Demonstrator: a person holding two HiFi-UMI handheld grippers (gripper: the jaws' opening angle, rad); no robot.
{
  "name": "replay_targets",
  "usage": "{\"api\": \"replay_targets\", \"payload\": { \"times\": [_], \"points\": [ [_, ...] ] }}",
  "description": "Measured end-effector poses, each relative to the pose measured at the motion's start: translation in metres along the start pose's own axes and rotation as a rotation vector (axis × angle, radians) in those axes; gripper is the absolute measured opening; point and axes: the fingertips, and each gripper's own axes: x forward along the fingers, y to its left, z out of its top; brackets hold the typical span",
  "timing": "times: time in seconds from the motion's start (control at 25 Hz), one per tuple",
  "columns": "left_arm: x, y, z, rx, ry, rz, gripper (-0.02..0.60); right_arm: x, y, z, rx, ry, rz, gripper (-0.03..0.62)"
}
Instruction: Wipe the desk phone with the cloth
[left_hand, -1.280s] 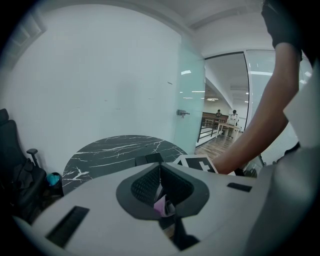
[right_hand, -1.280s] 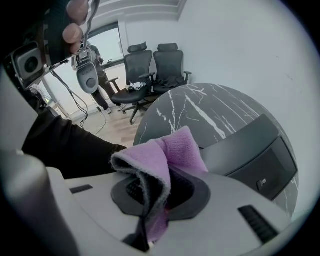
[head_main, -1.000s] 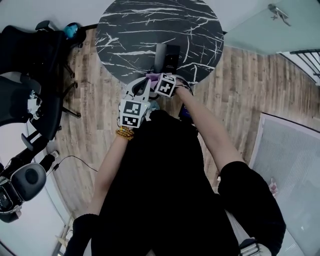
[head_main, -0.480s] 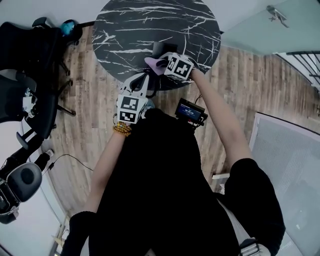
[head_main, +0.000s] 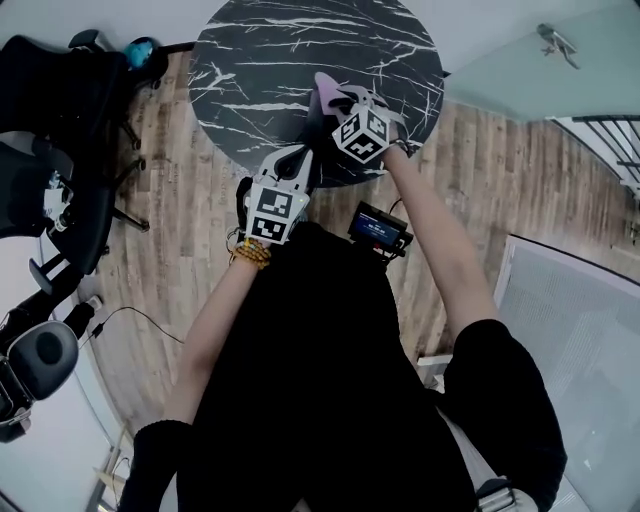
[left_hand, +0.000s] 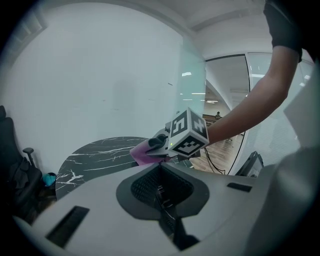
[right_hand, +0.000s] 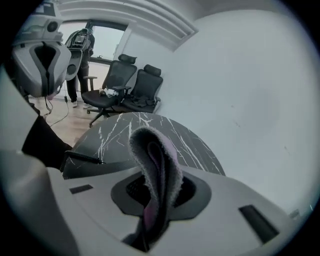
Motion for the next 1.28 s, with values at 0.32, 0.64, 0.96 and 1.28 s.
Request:
{"api": "replay_targets", "payload": {
  "times": [0.32,0.64,0.96,1.28],
  "points": [
    [-0.006,0.006,-0.009,-0.004,0.018,0.017,0.02,0.006,-0.014,-0.008,-0.062,0.019,-0.12,0.06],
    [-0.003,0.005,-0.014,-0.007,0.032,0.009,0.02,-0.005,-0.048,-0.004,-0.114,0.037,-0.262,0.059],
    [-0.002,0.008,-0.017,-0.007,0.047,0.012,0.02,0.027,0.015,-0.041,-0.036,0.141,-0.032,0.06],
    [0.0,0.009,-0.021,-0.016,0.055,0.009,0.02,0.032,0.024,-0.042,0.013,0.14,0.048,0.058]
  ]
}}
